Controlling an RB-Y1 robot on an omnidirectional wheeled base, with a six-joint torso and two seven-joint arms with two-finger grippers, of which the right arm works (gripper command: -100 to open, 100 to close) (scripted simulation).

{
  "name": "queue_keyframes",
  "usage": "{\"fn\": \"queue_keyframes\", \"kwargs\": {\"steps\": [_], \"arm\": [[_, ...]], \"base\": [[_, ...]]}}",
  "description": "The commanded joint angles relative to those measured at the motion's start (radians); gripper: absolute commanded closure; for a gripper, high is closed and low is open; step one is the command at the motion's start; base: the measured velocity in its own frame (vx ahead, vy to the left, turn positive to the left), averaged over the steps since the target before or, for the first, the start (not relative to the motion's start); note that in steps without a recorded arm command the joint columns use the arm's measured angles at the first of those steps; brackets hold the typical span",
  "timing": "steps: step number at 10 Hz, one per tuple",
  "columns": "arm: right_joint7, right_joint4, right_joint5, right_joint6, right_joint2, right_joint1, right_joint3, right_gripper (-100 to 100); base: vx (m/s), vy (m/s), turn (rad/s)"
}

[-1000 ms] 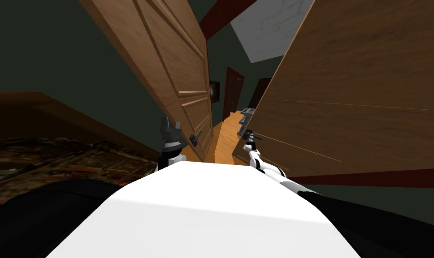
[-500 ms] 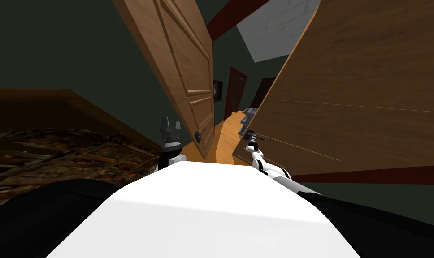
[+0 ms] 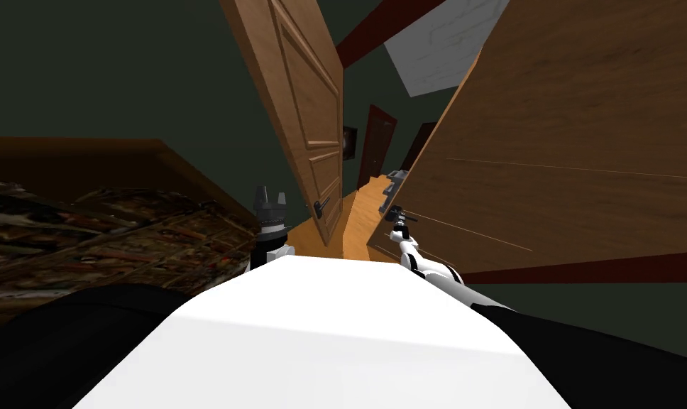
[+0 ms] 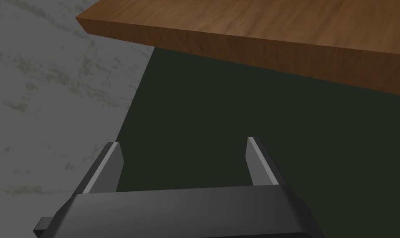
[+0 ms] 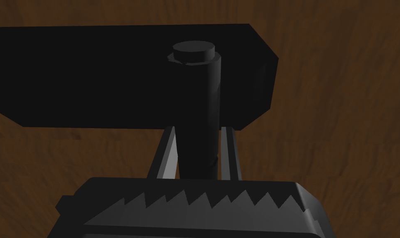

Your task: Pull the door open

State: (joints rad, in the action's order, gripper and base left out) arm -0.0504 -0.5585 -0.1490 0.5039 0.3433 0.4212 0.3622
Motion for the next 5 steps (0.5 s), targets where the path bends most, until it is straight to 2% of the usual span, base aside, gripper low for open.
{"fn": "queue_keyframes", "kwargs": {"steps": [1,3,5], "arm": [[-0.021,-0.001,0.006,0.001,0.004,-0.009,-0.020,100],[-0.040,-0.004,0.012,0.001,0.009,-0.012,-0.040,100],[-0.058,-0.006,0.017,0.002,0.014,-0.015,-0.057,100]], "base": [[-0.242,-0.005,0.117],[-0.234,-0.020,0.104],[-0.218,-0.072,0.101]]}}
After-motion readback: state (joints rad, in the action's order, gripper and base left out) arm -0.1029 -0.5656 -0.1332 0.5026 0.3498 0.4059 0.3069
